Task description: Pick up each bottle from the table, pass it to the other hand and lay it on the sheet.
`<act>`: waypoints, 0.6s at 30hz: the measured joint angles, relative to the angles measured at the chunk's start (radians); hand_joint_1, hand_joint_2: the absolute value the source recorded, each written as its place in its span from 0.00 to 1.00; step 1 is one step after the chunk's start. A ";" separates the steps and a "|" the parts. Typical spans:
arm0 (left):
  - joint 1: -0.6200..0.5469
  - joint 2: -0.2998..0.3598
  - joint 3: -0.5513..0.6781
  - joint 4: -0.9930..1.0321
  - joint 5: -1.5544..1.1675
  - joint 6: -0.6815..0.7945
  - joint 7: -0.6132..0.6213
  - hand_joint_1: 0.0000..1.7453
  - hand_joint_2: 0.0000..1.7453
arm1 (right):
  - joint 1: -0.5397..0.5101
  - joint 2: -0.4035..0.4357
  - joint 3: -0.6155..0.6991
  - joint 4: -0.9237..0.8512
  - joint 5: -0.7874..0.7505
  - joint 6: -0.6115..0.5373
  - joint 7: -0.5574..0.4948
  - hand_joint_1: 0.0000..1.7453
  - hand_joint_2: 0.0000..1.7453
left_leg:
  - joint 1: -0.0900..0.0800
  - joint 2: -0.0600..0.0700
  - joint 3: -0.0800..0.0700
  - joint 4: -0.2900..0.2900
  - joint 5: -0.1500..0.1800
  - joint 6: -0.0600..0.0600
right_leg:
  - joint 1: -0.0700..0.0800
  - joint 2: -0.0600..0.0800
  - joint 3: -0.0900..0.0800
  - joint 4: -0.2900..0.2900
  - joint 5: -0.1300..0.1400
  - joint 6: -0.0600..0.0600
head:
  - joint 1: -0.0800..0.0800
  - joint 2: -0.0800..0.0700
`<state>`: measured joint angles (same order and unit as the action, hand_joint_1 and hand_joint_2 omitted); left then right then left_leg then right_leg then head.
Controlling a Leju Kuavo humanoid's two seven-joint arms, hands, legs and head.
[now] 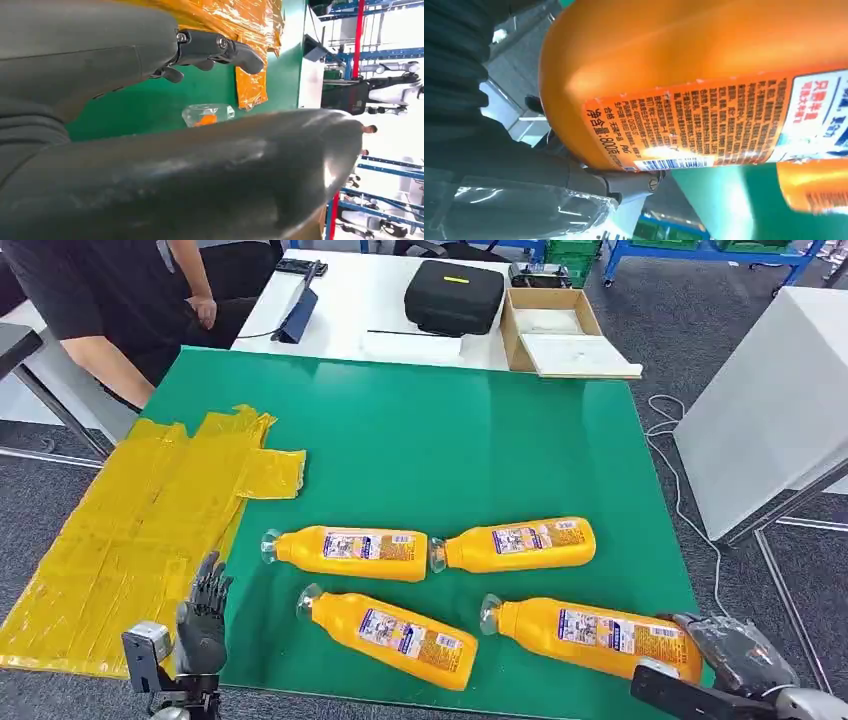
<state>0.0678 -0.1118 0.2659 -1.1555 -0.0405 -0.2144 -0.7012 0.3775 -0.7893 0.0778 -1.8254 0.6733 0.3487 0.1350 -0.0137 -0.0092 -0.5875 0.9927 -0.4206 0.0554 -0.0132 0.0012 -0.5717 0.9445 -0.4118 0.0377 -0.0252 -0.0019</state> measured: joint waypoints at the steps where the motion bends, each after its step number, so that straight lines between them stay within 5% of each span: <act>1: 0.000 -0.002 0.000 0.000 -0.003 -0.002 0.000 0.00 0.00 | -0.002 0.005 -0.015 0.000 0.006 0.009 -0.005 1.00 1.00 | 0.000 0.000 0.000 0.000 0.000 0.000 | 0.000 0.000 0.000 0.000 0.000 0.000 | 0.000 0.000; 18: -0.020 -0.007 -0.006 0.008 -0.005 -0.006 0.000 0.00 0.00 | -0.020 0.135 -0.110 -0.042 0.127 0.017 -0.030 1.00 1.00 | 0.000 0.000 -0.001 0.000 0.000 0.000 | 0.000 0.000 0.000 0.000 0.000 0.000 | 0.000 0.000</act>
<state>0.0474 -0.1190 0.2602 -1.1475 -0.0450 -0.2205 -0.7012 0.3574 -0.6541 -0.0324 -1.8670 0.8004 0.3654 0.1053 -0.0135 -0.0091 -0.5881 0.9926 -0.4202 0.0558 -0.0130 0.0011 -0.5720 0.9447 -0.4117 0.0379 -0.0256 -0.0019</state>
